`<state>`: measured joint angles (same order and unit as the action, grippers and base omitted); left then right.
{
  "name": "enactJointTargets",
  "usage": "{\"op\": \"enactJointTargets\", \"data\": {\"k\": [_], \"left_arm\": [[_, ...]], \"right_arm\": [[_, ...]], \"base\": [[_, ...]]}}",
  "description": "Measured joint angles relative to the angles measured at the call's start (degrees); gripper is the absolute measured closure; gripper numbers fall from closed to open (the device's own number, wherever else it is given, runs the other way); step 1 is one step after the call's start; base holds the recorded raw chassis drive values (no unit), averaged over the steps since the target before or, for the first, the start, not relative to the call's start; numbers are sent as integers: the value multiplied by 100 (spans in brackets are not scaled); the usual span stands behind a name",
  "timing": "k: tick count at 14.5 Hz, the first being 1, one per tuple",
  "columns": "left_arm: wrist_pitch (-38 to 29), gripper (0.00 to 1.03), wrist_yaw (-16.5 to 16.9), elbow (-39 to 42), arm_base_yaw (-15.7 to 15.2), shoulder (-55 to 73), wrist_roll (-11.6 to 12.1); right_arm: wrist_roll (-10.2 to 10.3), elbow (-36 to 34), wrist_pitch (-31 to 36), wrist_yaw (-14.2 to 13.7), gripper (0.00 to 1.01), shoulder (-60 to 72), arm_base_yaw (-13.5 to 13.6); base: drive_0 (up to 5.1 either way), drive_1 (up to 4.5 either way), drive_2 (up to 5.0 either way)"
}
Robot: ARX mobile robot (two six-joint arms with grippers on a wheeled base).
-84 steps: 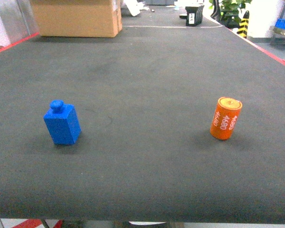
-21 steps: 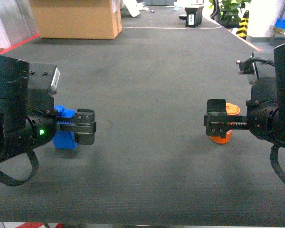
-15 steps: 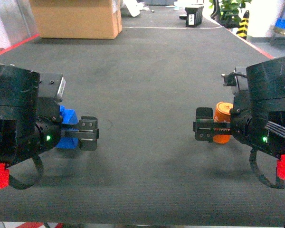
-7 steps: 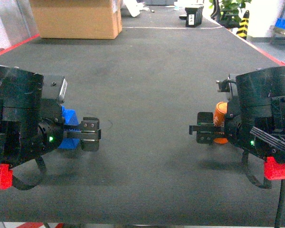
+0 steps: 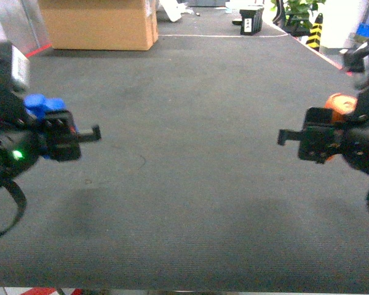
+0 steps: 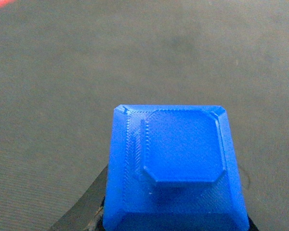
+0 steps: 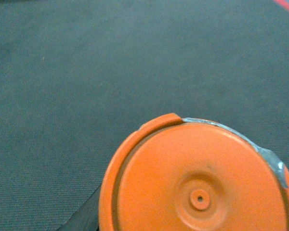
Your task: Sort blue parts and orange caps into right shelf containers
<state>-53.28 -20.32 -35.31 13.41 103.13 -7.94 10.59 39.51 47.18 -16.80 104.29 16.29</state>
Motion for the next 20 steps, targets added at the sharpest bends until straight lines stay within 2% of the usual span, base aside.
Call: {"op": "enactJointTargets", "data": {"k": [2, 4, 5, 7, 8, 10, 11, 12, 14, 15, 16, 17, 18, 20], "left_arm": [[-219, 61, -275, 396, 22, -686, 44], [-105, 61, -634, 977, 271, -1731, 94], [72, 61, -944, 1335, 459, -2535, 219], [741, 61, -1558, 1775, 723, -4113, 341], [1480, 61, -1923, 1963, 918, -5331, 398], [2551, 61, -2245, 1978, 1250, -6977, 686], [2909, 61, -2382, 1969, 1464, -7506, 811], [2975, 61, -2315, 1963, 1617, -7820, 846], [3036, 61, -2277, 1934, 1641, -7788, 879], [3497, 61, -2046, 1845, 1521, -7823, 844], [4365, 61, -1132, 1731, 1147, -8041, 835], [4896, 61, -476, 1823, 789, -8266, 833], [5005, 61, -33, 2041, 496, -8494, 822], [4988, 61, 608, 2365, 68, -8741, 822]], "right_arm": [[-74, -492, -33, -249, 55, -717, 118], [-192, -1145, -345, -494, 55, -1856, 378], [-299, -1515, -651, -717, 55, -2686, 431], [-365, -1996, -1532, -1115, 55, -4245, 444], [-457, -2146, -2201, -1423, 55, -5390, 638], [-614, -2170, -3108, -1921, 55, -6878, 1025], [-728, -2175, -3206, -2234, 55, -7254, 1252], [-745, -2162, -3239, -2251, 55, -7377, 1384], [-767, -2157, -3303, -2223, 55, -7274, 1410], [-798, -2157, -3394, -2092, 55, -7307, 1373], [-898, -2245, -3609, -1379, 55, -7512, 1084], [-920, -2430, -3615, -905, 55, -7779, 756], [-933, -2612, -3628, -560, 55, -8008, 457], [-966, -2909, -3694, 39, 55, -8330, 2]], "base": [[0, 0, 0], [0, 0, 0], [0, 0, 0], [0, 0, 0], [0, 0, 0], [0, 0, 0], [0, 0, 0], [0, 0, 0], [0, 0, 0], [0, 0, 0], [0, 0, 0], [0, 0, 0], [0, 0, 0], [0, 0, 0]]}}
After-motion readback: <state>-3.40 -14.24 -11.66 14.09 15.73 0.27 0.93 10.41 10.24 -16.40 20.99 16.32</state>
